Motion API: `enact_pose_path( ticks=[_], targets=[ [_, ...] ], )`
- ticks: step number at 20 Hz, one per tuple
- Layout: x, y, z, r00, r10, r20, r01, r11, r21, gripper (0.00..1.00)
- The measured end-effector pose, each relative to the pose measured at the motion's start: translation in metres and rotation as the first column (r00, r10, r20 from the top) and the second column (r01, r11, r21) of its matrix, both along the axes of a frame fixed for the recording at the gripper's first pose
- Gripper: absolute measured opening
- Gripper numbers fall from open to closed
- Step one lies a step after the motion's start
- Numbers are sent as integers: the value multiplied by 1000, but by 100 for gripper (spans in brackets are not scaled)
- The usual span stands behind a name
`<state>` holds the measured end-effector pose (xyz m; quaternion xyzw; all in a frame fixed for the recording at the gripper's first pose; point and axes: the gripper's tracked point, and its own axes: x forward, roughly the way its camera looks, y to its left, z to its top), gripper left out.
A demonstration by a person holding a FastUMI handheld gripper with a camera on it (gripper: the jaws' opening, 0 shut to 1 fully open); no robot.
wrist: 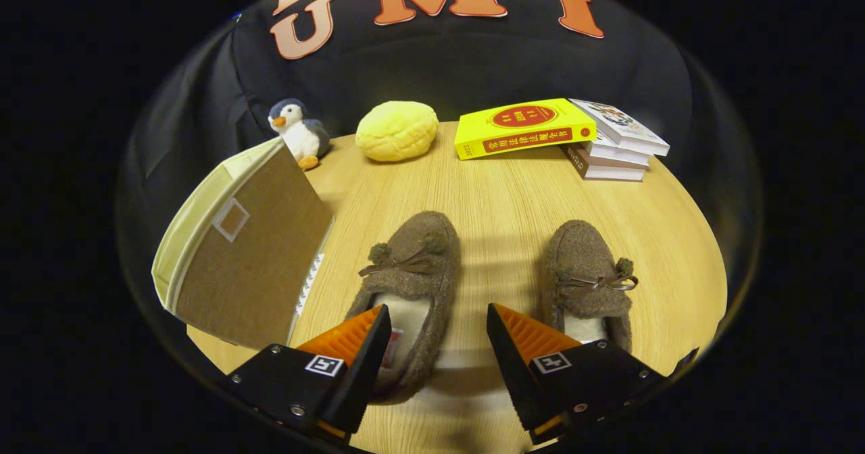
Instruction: Open the storage box then place both shoes into the box .Put the left shoe in first, then the right shoe, with the right side of both shoes facing outward in a uniform manner.
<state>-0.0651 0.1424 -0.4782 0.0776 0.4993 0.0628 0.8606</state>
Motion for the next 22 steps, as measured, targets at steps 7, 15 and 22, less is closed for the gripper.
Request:
enact_pose_path(
  ticks=[7, 15, 22],
  targets=[
    [19, 2, -35, 995, -33, -96, 34, 999, 7, 57],
    [21, 14, -25, 974, -108, -201, 129, 987, 95, 10],
    [47, 44, 73, 992, -89, -89, 101, 984, 145, 10]
  ],
)
